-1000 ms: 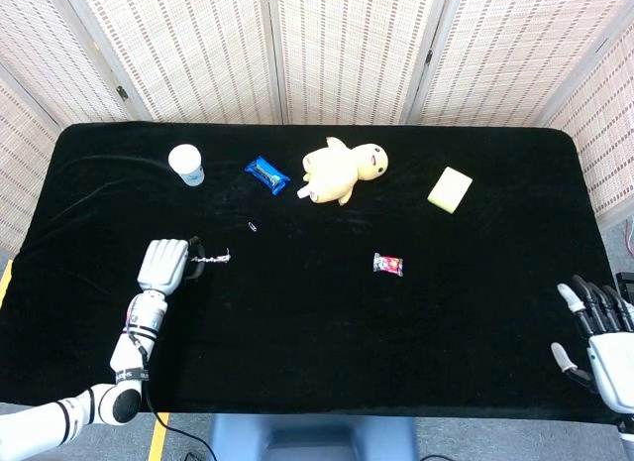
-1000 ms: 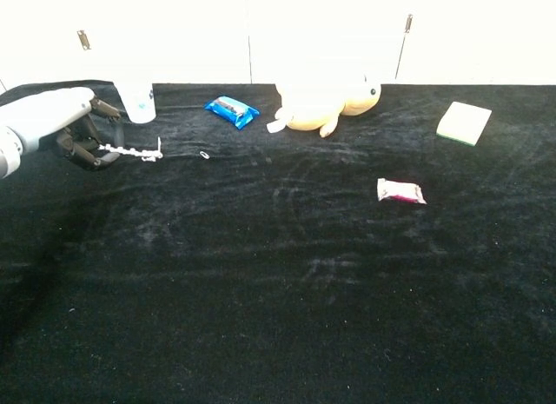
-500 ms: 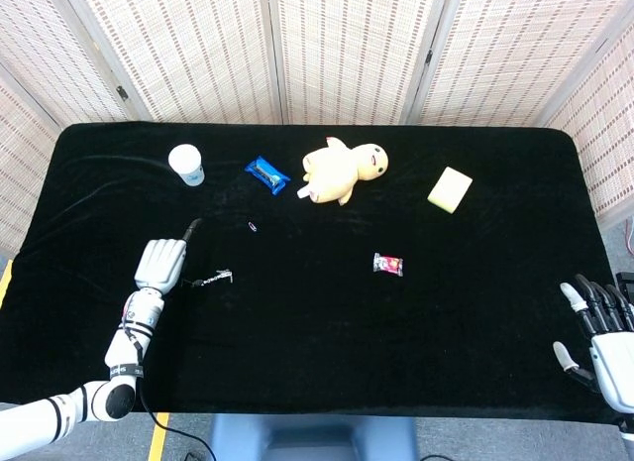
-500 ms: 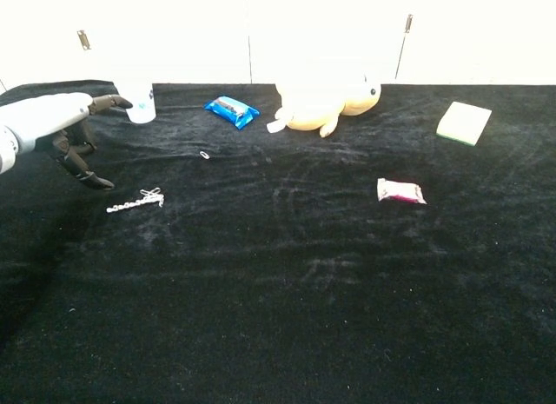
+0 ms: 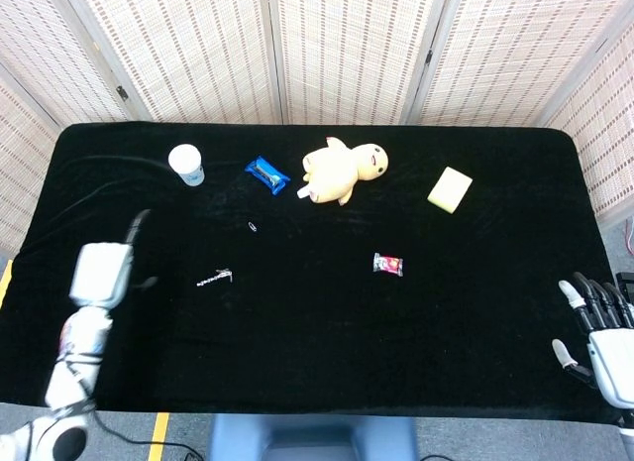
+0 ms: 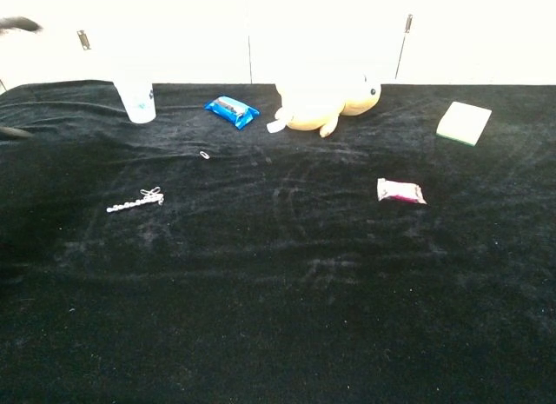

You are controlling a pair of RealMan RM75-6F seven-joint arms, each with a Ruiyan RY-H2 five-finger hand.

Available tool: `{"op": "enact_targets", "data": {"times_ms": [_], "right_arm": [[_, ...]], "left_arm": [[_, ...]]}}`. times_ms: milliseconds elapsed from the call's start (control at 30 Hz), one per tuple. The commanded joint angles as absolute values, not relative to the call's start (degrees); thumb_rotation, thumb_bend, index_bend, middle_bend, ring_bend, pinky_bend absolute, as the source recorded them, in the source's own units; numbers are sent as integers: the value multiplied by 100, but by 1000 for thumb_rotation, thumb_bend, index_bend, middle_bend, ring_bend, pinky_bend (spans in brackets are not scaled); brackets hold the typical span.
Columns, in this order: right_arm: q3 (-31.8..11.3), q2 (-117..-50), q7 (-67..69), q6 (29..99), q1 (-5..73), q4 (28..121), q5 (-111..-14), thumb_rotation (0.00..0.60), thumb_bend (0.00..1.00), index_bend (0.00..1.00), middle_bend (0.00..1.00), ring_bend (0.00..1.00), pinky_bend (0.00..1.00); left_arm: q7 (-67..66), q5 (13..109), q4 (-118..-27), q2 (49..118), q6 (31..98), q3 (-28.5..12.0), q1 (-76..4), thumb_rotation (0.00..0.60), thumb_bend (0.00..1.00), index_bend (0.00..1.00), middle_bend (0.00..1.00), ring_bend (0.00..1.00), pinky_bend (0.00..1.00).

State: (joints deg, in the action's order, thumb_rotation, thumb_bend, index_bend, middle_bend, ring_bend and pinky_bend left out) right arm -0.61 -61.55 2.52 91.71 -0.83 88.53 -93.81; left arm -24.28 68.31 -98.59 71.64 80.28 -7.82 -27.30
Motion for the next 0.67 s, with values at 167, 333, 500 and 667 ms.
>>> {"op": "enact_targets", "data": {"times_ms": [167,333,500,667], "right_arm": [[-54,-6177,135,9091,-36,8891,-9378,600,365,0,0,0,0],[-106,-6171,85,9072,-30,8934,-9265,600,365,0,0,0,0],[-74,-6201,-52,9015,4,8955,-9319,600,364,0,0,0,0],[-17,-6198,-103,9001,21,8984,-9427,600,364,0,0,0,0]], "left_arm": [[-1290,7816,-10166,6360,8664,170,-1558,600,112,23,103,54,72],[-840,8123,-9739,6493,8912,514,-1055,600,111,26,48,3,2],[-1237,8235,-9946,6373,8818,570,-979,600,108,0,0,0,0],[-1225,8338,-9982,6354,8958,488,-843,600,108,0,0,0,0]]}}
